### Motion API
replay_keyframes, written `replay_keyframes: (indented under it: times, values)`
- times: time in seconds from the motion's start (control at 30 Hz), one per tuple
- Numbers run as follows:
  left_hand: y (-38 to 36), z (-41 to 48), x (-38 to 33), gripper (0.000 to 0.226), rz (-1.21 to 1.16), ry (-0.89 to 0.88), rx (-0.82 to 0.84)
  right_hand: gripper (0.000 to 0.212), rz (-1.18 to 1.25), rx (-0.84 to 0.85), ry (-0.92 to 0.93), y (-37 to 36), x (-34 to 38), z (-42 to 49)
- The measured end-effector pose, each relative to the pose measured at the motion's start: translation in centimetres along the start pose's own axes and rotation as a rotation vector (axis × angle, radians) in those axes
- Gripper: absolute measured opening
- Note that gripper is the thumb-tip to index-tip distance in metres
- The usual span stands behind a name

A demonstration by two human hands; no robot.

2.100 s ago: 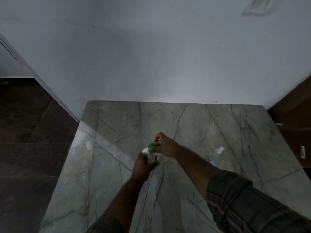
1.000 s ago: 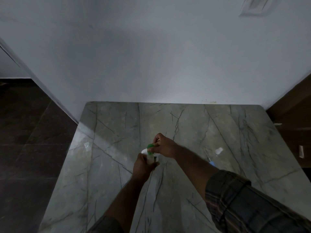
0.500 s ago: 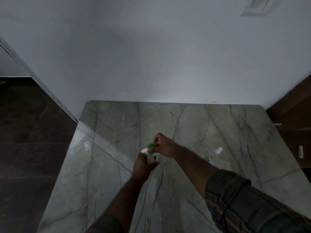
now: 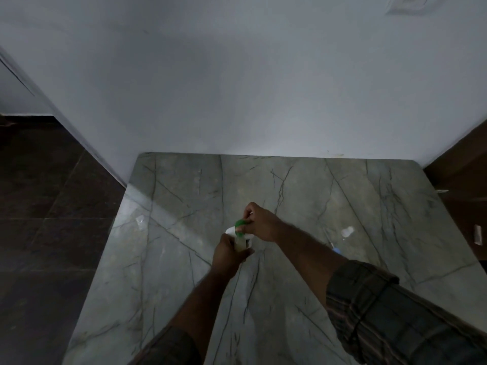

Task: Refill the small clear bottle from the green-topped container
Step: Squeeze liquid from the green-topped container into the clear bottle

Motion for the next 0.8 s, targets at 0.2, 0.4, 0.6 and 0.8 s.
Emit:
replay_keyframes:
  times: [0.2,0.4,0.6,0.8]
  values:
    - [0.09,0.11,-0.13,0.058,-0.056,-0.005,-0.009,0.049,0.017,0.040,-0.041,0.26,-0.07,0.01]
    - [0.06,-0.04,-0.19,0.055,-0.036,0.014,0.000,0.044,-0.014,-0.027,-0.016,-0.13,0.13,0.21]
    - [-0.32,-0.32,-0.15,0.049,-0.065,0.008,0.023,0.048,0.024,-0.010,-0.047,-0.37,-0.40,0.32]
    - [-0.21,-0.45,-0.48,0.051,-0.088,-0.005,0.030,0.048,0.030,-0.012,-0.048,-0.40,-0.49,0.17]
Point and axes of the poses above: each hand's wrist, its own z-axis towards the middle knuckle, its own y-axis out of the back of the hand, x = y × z, the point moved 2 cm from there along z, towards the middle knuckle, and after that the axes turned 12 degrees about -z, right-handed, at the moved point
